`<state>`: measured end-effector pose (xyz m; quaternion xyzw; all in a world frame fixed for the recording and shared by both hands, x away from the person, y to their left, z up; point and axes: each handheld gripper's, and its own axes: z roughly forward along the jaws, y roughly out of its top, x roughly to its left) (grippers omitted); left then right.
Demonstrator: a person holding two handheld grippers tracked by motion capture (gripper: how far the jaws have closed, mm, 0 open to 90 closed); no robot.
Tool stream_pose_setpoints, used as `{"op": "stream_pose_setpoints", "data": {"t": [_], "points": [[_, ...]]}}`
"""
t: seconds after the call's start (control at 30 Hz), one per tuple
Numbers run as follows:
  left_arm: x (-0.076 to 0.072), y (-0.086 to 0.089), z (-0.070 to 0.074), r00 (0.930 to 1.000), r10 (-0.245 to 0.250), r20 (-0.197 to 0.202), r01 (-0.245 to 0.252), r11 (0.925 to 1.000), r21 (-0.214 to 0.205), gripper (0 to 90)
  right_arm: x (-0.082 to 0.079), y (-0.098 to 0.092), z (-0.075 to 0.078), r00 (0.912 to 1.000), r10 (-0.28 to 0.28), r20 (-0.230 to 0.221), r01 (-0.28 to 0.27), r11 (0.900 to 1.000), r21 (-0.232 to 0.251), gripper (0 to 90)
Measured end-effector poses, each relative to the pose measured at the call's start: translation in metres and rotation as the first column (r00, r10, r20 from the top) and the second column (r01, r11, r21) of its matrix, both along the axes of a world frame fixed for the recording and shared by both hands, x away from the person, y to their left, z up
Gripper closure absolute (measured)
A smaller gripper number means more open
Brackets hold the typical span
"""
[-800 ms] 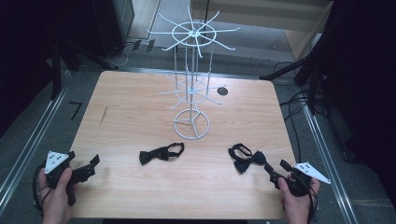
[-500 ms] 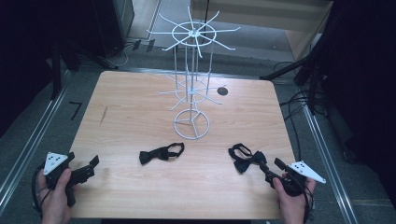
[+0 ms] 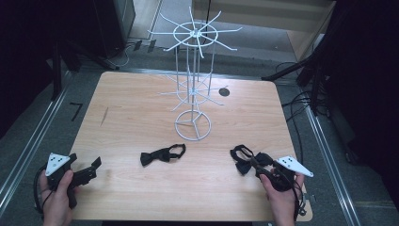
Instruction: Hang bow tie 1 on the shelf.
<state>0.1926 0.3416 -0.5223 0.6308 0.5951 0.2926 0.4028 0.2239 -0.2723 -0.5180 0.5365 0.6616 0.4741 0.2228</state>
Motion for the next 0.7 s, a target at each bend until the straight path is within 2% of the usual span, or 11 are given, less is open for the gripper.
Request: {"op": "stream_pose_setpoints", "data": {"t": [0.13, 0.27, 0.3, 0.37, 0.4, 0.5, 0.53, 0.63, 0.67, 0.7], "points": [[0.001, -0.001, 0.0, 1.0, -0.004, -0.003, 0.004, 1.0, 0.002, 8.3, 0.01, -0.001, -0.004, 0.9998, -0.017, -0.009, 0.016, 0.9994, -0.031, 47.1], [0.001, -0.002, 0.0, 1.0, -0.005, -0.002, 0.005, 1.0, 0.003, 8.3, 0.019, -0.002, -0.006, 0.9995, -0.023, -0.02, 0.022, 0.9991, -0.036, 48.8], [0.001, -0.002, 0.0, 1.0, -0.004, 0.001, 0.004, 1.0, 0.0, 8.3, 0.026, -0.003, -0.009, 0.999, -0.029, -0.034, 0.027, 0.9988, -0.04, 49.0], [0.0, -0.002, 0.0, 1.0, -0.002, 0.001, 0.002, 1.0, -0.002, 8.3, 0.029, -0.003, -0.01, 0.9985, -0.028, -0.047, 0.026, 0.9988, -0.041, 49.0], [0.0, -0.002, 0.0, 1.0, -0.002, 0.001, 0.002, 1.0, -0.003, 8.3, 0.036, -0.003, -0.013, 0.9973, -0.023, -0.07, 0.02, 0.9992, -0.035, 47.7], [0.0, -0.002, 0.0, 1.0, -0.003, 0.0, 0.003, 1.0, -0.003, 8.3, 0.041, -0.002, -0.016, 0.9961, -0.009, -0.088, 0.006, 0.9994, -0.034, 45.7], [0.001, -0.002, 0.0, 1.0, -0.004, 0.002, 0.004, 1.0, -0.003, 8.3, 0.044, 0.0, -0.018, 0.994, 0.006, -0.109, -0.01, 0.9995, -0.031, 43.9], [0.001, -0.002, 0.0, 1.0, -0.006, 0.001, 0.006, 1.0, -0.001, 8.3, 0.046, 0.003, -0.02, 0.9914, 0.019, -0.129, -0.026, 0.9986, -0.046, 43.2], [0.001, -0.002, 0.0, 1.0, -0.006, 0.002, 0.006, 1.0, 0.0, 8.3, 0.046, 0.006, -0.022, 0.9897, 0.024, -0.141, -0.036, 0.9963, -0.078, 42.9], [0.001, -0.002, 0.0, 1.0, -0.006, 0.002, 0.006, 1.0, 0.0, 8.3, 0.046, 0.006, -0.022, 0.9897, 0.024, -0.141, -0.036, 0.9963, -0.078, 42.9]]}}
